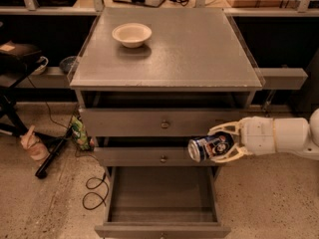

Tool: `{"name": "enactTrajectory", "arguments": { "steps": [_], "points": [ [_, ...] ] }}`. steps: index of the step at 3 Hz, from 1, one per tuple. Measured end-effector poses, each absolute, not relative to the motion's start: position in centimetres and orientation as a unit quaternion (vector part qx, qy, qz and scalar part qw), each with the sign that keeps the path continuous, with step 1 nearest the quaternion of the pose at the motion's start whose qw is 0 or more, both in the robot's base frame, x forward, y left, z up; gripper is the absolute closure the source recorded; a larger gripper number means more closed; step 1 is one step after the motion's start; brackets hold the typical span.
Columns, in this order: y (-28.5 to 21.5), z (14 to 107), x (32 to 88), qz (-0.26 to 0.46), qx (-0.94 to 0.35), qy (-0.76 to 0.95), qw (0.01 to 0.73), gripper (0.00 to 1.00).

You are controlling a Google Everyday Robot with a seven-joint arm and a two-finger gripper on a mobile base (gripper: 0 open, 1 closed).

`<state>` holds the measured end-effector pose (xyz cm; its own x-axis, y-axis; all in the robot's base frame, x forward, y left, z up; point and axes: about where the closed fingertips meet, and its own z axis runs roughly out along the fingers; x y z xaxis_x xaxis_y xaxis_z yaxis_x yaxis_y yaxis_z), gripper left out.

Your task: Pick pepsi can from bottom drawer and place on counter

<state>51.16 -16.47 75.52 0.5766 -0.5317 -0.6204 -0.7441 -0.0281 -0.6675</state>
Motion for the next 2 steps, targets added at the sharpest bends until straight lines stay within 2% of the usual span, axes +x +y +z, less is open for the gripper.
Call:
{"name": "enactTrajectory", "arguments": {
  "steps": [2],
  "points": [
    [-15.7, 86.3, 49.9, 0.059, -0.713, 0.405, 0.569, 1.0]
  ]
}}
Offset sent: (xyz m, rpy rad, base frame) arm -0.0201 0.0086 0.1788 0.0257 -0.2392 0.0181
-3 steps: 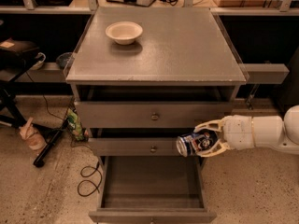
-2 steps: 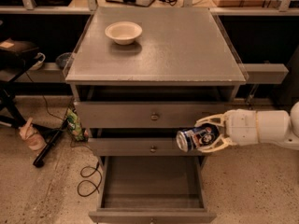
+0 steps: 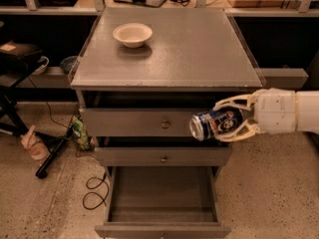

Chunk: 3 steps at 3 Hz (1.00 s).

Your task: Pick pepsi can from bottom drawer and place on counter

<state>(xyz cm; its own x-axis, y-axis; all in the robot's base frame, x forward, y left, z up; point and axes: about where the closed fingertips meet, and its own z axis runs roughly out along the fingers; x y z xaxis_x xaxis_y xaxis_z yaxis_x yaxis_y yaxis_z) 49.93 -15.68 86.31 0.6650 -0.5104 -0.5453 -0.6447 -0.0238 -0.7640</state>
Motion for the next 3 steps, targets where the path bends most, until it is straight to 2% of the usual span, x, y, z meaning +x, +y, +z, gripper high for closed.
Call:
{"name": "enactTrajectory", "arguments": {
  "steps": [1, 3],
  "points": [
    [-15.4, 90.9, 50.7, 0.032, -0.719, 0.379, 0.582, 1.0],
    [-15.6, 95.7, 57.3, -0.016, -0.726, 0.35, 0.592, 1.0]
  ]
}}
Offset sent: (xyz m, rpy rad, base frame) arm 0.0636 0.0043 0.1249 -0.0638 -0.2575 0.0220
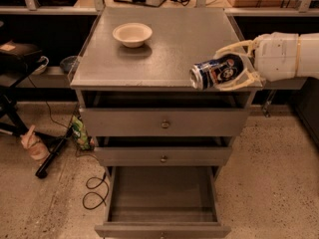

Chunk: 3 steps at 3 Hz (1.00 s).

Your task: Pick pepsi can from bottom drawer and place on counter

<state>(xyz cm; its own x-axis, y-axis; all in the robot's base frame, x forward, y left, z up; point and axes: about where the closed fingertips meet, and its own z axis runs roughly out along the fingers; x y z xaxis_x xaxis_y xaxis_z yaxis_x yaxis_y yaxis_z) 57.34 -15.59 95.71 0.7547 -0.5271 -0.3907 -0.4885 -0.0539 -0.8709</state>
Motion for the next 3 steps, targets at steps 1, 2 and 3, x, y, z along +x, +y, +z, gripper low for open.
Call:
{"name": "enactTrajectory", "arguments": {
  "steps": [1, 2, 3],
  "points": [
    [-15.9, 92.9, 60.9, -0.006, -0.721, 0.372, 0.585, 1.0],
    [-15.1, 90.8, 64.2, 0.007, -0.725, 0.381, 0.574, 1.0],
    [-14.9, 91.0, 64.7, 0.002, -0.725, 0.377, 0.577, 1.0]
  ]
}}
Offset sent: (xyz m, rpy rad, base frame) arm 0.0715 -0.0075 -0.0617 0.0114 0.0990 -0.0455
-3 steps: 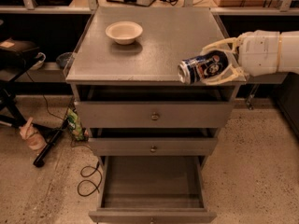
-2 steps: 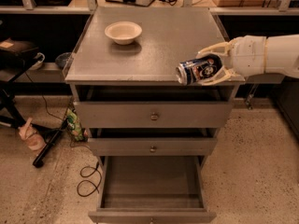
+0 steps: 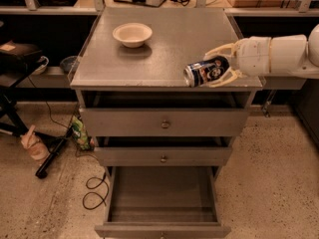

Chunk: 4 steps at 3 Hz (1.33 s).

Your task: Pick pepsi can from bottom drawer and place on counter

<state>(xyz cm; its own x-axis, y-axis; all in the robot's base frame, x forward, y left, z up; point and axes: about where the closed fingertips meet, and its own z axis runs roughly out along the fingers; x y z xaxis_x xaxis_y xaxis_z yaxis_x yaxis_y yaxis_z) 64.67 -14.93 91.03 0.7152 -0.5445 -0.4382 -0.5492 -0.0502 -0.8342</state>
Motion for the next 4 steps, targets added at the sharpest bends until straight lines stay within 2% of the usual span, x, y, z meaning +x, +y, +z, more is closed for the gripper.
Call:
{"name": "enactTrajectory", "arguments": {
  "steps": [1, 2, 3, 4],
  "points": [
    [-14.5, 91.7, 66.0, -0.01, -0.723, 0.368, 0.584, 1.0],
    [-12.2, 92.0, 72.0, -0.02, -0.719, 0.364, 0.591, 1.0],
    [-12.1, 92.1, 72.1, -0.02, -0.719, 0.363, 0.592, 1.0],
    [-12.1, 92.1, 72.1, -0.02, -0.719, 0.363, 0.592, 0.81]
  ]
}}
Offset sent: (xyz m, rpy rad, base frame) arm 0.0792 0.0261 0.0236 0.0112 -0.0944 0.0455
